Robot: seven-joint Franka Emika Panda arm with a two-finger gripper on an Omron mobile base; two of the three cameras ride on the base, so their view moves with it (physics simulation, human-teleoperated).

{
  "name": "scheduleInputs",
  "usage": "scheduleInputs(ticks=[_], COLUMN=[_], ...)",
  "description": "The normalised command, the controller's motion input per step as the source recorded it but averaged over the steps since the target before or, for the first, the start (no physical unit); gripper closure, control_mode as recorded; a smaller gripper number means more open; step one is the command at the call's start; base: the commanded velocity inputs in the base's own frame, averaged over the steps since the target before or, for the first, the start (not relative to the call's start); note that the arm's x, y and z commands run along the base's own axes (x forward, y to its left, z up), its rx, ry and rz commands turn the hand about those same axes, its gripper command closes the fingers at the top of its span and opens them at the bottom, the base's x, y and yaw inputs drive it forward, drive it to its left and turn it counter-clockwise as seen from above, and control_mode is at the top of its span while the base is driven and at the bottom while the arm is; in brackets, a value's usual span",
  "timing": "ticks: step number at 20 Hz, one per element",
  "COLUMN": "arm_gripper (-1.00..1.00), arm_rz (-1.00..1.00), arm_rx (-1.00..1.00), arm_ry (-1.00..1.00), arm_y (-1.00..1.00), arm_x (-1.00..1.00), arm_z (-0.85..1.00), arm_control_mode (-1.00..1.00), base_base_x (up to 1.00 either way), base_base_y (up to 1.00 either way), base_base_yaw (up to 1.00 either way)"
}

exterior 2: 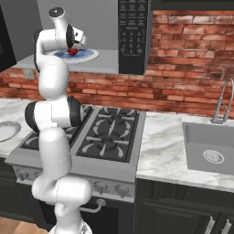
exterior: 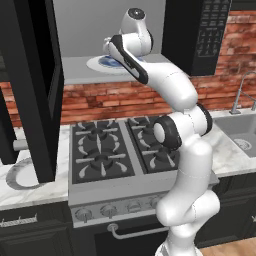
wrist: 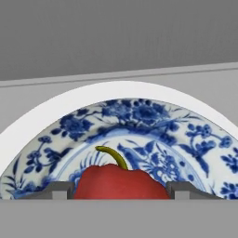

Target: Pick the bell pepper from the microwave and place it on plate located on the counter.

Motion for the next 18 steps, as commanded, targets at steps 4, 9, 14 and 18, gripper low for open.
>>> scheduleInputs(ticks=[4,9,14,18], arm_gripper=[1.0,1.0,1.0,1.0], arm_rz=[0.0,0.03,0.03,0.0], arm_rx=[0.0,0.0,0.0,0.0], arm_ry=[0.0,-0.05,-0.18,-0.17], arm_y=[0.0,-0.03,0.0,0.0], arm_x=[0.0,-0.08,-0.15,-0.26], arm_z=[0.0,0.0,0.0,0.17], arm_control_mode=[-1.0,-1.0,-1.0,-1.0], base_base_x=[0.0,0.0,0.0,0.0], base_base_y=[0.0,0.0,0.0,0.0], base_base_yaw=[0.0,0.0,0.0,0.0])
